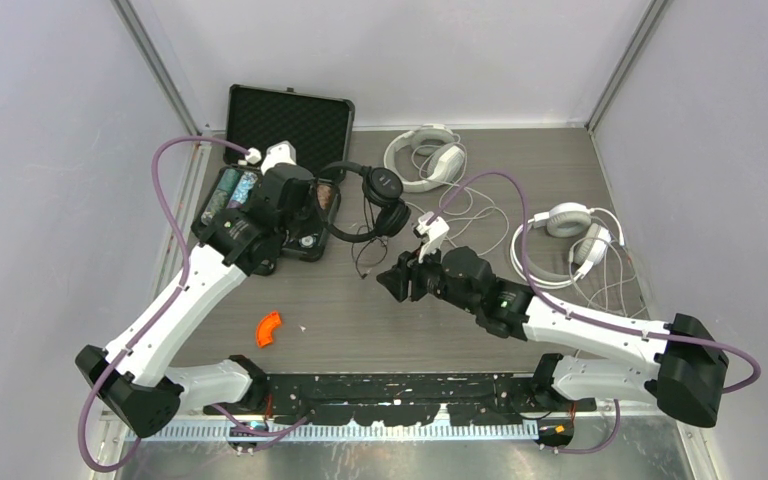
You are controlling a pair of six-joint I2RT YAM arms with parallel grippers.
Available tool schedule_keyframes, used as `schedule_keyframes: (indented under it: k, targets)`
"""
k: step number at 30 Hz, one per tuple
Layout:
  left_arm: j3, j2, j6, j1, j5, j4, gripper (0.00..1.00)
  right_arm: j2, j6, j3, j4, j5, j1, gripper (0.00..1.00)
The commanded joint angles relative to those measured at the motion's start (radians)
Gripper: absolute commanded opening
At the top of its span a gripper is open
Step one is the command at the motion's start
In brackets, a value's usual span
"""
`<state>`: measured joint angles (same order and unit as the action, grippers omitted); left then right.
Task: Wrap the headphones
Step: Wrap the headphones cable around the headphones.
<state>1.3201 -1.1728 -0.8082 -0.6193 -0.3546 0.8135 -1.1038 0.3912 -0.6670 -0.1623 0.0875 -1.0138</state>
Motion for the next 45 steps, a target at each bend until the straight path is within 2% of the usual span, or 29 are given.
schedule_keyframes:
  k: [1, 8, 14, 21, 30, 34, 45]
  targets:
    - [0.062, 0.034, -0.006, 0.005, 0.012, -0.039, 0.00, 0.034, -0.036, 0.016, -0.142, 0.081, -0.009, 0.50]
    - [0.077, 0.041, -0.002, 0.005, 0.019, -0.030, 0.00, 0.020, -0.087, 0.084, -0.268, 0.131, -0.008, 0.58]
    - [0.090, 0.050, -0.008, 0.004, 0.043, -0.019, 0.00, -0.052, -0.149, 0.097, -0.337, 0.198, -0.009, 0.58]
    - [0.098, 0.059, -0.017, 0.004, 0.070, -0.019, 0.00, -0.125, -0.211, 0.122, -0.505, 0.270, -0.009, 0.60]
    - [0.104, 0.071, -0.018, 0.005, 0.077, -0.007, 0.00, -0.216, -0.235, 0.142, -0.653, 0.346, -0.004, 0.60]
    - [0.104, 0.077, -0.017, 0.004, 0.074, -0.006, 0.00, -0.227, -0.230, 0.153, -0.678, 0.372, -0.002, 0.61]
    - [0.113, 0.078, -0.029, 0.005, 0.106, -0.010, 0.00, -0.296, -0.196, 0.108, -0.682, 0.295, 0.026, 0.61]
